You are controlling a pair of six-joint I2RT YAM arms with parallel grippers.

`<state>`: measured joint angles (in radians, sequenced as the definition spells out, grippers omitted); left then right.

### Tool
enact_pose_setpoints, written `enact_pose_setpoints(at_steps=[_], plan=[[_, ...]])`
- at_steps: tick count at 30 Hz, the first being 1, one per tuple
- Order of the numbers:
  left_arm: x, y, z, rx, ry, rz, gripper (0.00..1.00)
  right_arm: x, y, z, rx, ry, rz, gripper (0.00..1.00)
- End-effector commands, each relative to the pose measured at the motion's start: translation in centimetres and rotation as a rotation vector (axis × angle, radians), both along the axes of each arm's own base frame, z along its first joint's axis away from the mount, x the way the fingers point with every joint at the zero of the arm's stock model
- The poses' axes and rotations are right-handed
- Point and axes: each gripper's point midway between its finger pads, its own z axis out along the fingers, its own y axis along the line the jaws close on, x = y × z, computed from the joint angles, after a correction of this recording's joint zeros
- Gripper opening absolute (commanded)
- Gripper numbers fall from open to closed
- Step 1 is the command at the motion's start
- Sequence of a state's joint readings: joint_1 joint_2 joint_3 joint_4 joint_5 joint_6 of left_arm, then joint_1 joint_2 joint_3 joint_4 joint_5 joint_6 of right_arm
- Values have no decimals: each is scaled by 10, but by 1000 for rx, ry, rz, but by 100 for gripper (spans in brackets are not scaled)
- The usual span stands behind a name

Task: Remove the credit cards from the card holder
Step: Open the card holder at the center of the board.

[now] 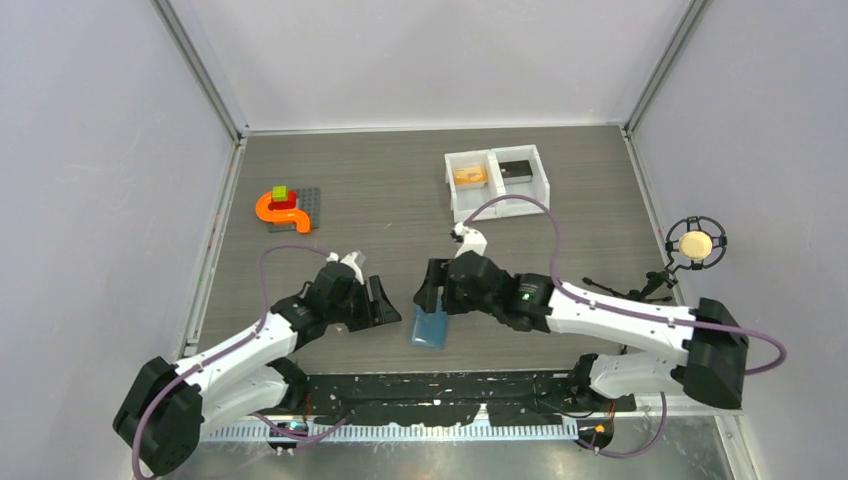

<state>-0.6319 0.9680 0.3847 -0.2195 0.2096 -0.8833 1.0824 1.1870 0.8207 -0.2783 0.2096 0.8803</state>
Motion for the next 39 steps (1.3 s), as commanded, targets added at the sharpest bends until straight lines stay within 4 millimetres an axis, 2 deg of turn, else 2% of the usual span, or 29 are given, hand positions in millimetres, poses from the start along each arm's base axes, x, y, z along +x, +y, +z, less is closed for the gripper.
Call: enact_pose_setpoints(at_steps=[1, 6, 9, 10, 11, 12, 14, 19, 21, 23, 24, 27, 30, 31, 32, 33, 34, 35, 36, 37, 38, 39], plan=[[8, 3, 6, -27, -56, 48, 60, 1, 20, 4, -63, 3, -13, 77], [8, 11, 4, -7, -68, 84, 60, 7, 30, -33, -234, 24, -51, 91], [6, 19, 2, 16, -74, 103, 60, 10, 30, -52, -383, 25, -73, 93], [6, 22, 1, 27, -77, 113, 60, 11, 20, -58, -450, 23, -90, 93], [5, 26, 0, 36, -83, 123, 60, 14, 24, -63, -480, 29, -102, 93], [4, 30, -1, 45, -87, 134, 60, 14, 16, -68, -529, 34, -114, 93], [2, 36, -2, 55, -97, 151, 60, 15, 17, -77, -560, 39, -121, 93], [-1, 47, -1, 61, -128, 185, 61, 13, 11, -92, -585, 51, -123, 87], [-1, 52, 0, 71, -142, 202, 61, 13, 8, -94, -585, 46, -127, 80], [-2, 54, 2, 67, -152, 207, 61, 12, 5, -94, -576, 42, -124, 65], [-2, 55, 3, 67, -154, 208, 61, 12, 6, -93, -568, 37, -122, 53], [-3, 54, 5, 58, -157, 206, 61, 11, 2, -86, -536, 15, -110, 34], [-3, 52, 8, 54, -156, 198, 61, 11, 10, -66, -408, -43, -74, 26], [-2, 52, 10, 56, -161, 193, 61, 14, 24, -55, -318, -68, -62, 22], [-2, 52, 11, 66, -163, 183, 61, 9, 21, -50, -288, -76, -27, 21], [-1, 53, 12, 80, -164, 174, 61, 11, 30, -40, -218, -98, -18, 18], [-1, 54, 16, 94, -162, 165, 61, 7, 26, -36, -181, -97, 7, 17], [-2, 55, 15, 104, -155, 157, 62, 9, 35, -25, -108, -119, 19, 15], [0, 55, 18, 109, -155, 153, 62, 4, 32, -27, -69, -102, 48, 14], [-1, 51, 21, 95, -148, 136, 62, 7, 42, -13, 22, -124, 54, 13], [-1, 48, 24, 80, -145, 123, 62, 3, 39, -17, 68, -103, 85, 12], [-1, 44, 27, 63, -143, 112, 63, 6, 47, -2, 168, -131, 91, 12]])
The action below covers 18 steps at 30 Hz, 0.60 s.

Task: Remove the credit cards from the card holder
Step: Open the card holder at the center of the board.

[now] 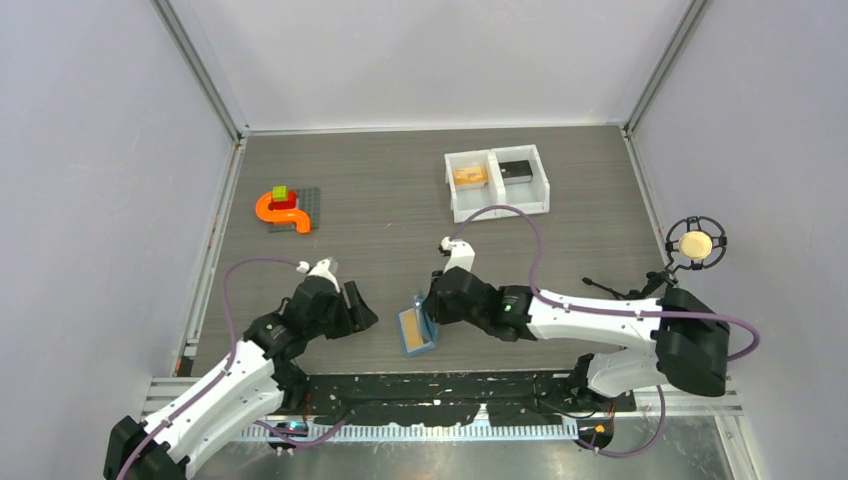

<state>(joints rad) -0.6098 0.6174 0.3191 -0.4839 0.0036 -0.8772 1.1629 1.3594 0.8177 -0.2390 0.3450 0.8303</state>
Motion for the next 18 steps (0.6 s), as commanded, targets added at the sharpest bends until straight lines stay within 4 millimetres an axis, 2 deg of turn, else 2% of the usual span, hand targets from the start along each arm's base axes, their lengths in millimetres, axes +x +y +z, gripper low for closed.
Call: enact_pose_setpoints(at_steps=[1, 2, 3, 4, 8, 14, 18], plan=[[7, -16, 28, -62, -37, -66, 63, 3, 33, 42, 380, -48, 120, 11], [8, -20, 30, -83, -36, -72, 63, 6, 35, 52, 449, -60, 120, 11], [8, -24, 32, -105, -34, -77, 63, 8, 27, 40, 449, -35, 117, 11], [9, -27, 32, -123, -30, -76, 62, 16, 23, 41, 471, -39, 99, 11], [9, -30, 22, -132, 6, -62, 62, 18, -3, 5, 458, 26, 85, 11], [11, -33, 15, -131, 26, -61, 61, 18, -30, -28, 405, 67, 47, 24], [14, -44, 15, -172, 35, -84, 62, 17, -44, -39, 360, 73, 17, 30]])
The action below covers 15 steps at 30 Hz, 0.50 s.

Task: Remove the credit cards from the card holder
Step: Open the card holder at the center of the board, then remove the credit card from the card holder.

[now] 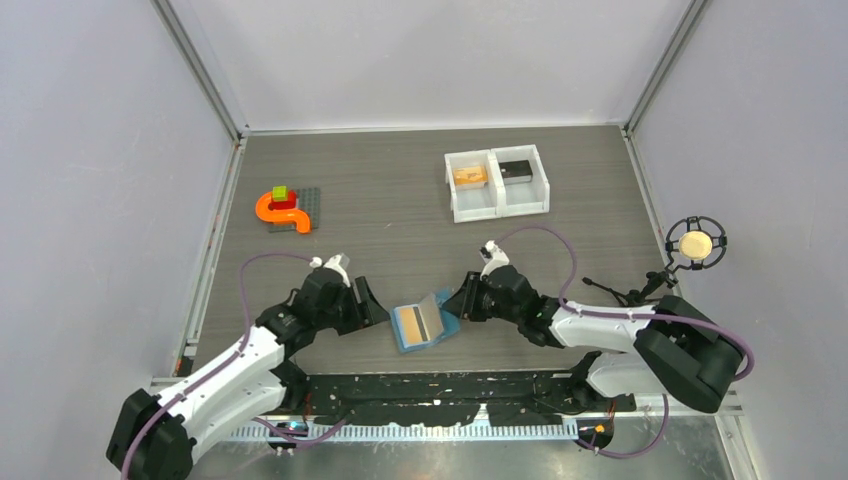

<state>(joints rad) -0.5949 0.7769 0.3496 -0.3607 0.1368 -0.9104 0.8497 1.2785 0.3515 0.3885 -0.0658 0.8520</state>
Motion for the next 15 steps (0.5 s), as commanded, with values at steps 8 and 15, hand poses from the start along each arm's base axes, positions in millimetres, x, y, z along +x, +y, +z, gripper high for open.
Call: enact_pose_setpoints(at_steps=[8, 15], plan=[[11, -32, 0, -126, -5, -74, 70, 0, -15, -3, -41, -29, -13, 29], [10, -38, -10, -154, -5, -88, 71, -2, -24, -12, -64, -17, -27, 29]])
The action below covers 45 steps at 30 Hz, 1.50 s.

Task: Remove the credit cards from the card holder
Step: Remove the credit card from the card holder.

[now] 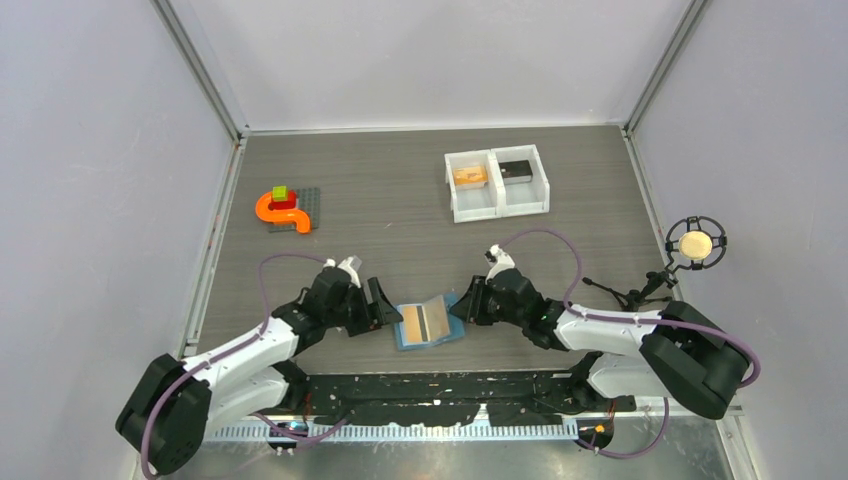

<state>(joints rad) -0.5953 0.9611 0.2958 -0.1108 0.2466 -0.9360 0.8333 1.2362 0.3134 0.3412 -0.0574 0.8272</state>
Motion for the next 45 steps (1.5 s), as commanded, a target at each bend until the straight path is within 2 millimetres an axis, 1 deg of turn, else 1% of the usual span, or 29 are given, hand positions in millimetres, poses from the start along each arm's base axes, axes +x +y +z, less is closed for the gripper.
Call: enact_pose_setpoints(at_steps=[1, 9, 15, 17, 21, 23, 24, 26, 27, 28, 29, 31, 32, 35, 37, 38, 39, 41, 44, 45], plan=[[7, -15, 8, -82, -48, -26, 71, 3, -7, 0, -16, -25, -16, 29], [7, -30, 5, -157, -39, -41, 69, 1, -9, 0, -10, -23, -20, 29], [6, -36, 2, -162, -24, -59, 64, 2, -11, 2, -9, -27, -30, 29], [4, -40, 2, -170, -18, -69, 61, 2, -11, 2, -8, -28, -34, 29], [4, -45, 4, -193, -19, -75, 51, 2, -13, 3, -11, -29, -39, 29], [4, -47, 4, -197, -21, -79, 45, 2, -13, 3, -14, -29, -42, 29], [4, -47, 4, -197, -22, -80, 39, 2, -14, 3, -15, -30, -44, 29], [4, -47, 5, -196, -18, -80, 25, 3, -16, 4, -28, -27, -47, 30], [4, -47, 5, -197, -17, -80, 19, 5, -15, 10, -26, -33, -48, 34], [4, -48, 5, -199, -15, -80, 15, 3, -20, 9, -56, -23, -46, 36], [4, -48, 5, -199, -15, -79, 11, 9, -21, 18, -66, -53, -52, 41], [4, -47, 4, -199, -16, -81, 4, 9, -32, 26, -126, -66, -62, 47], [4, -47, 5, -198, -20, -83, 1, 12, -34, 37, -121, -97, -74, 48], [4, -47, 6, -197, -32, -88, 0, 15, -35, 70, -103, -174, -58, 52], [4, -46, 6, -196, -37, -88, 0, 14, -27, 89, -49, -222, -13, 52], [4, -46, 6, -195, -37, -88, 0, 5, -18, 93, -9, -219, 45, 52], [4, -46, 5, -193, -37, -87, 0, 5, -11, 102, 36, -240, 67, 52], [4, -45, 4, -186, -35, -85, 0, -5, 3, 109, 113, -232, 139, 50], [3, -42, 1, -172, -26, -78, 0, -12, 17, 108, 164, -201, 181, 44], [2, -42, 0, -169, -24, -76, 0, -15, 25, 107, 177, -187, 200, 43]])
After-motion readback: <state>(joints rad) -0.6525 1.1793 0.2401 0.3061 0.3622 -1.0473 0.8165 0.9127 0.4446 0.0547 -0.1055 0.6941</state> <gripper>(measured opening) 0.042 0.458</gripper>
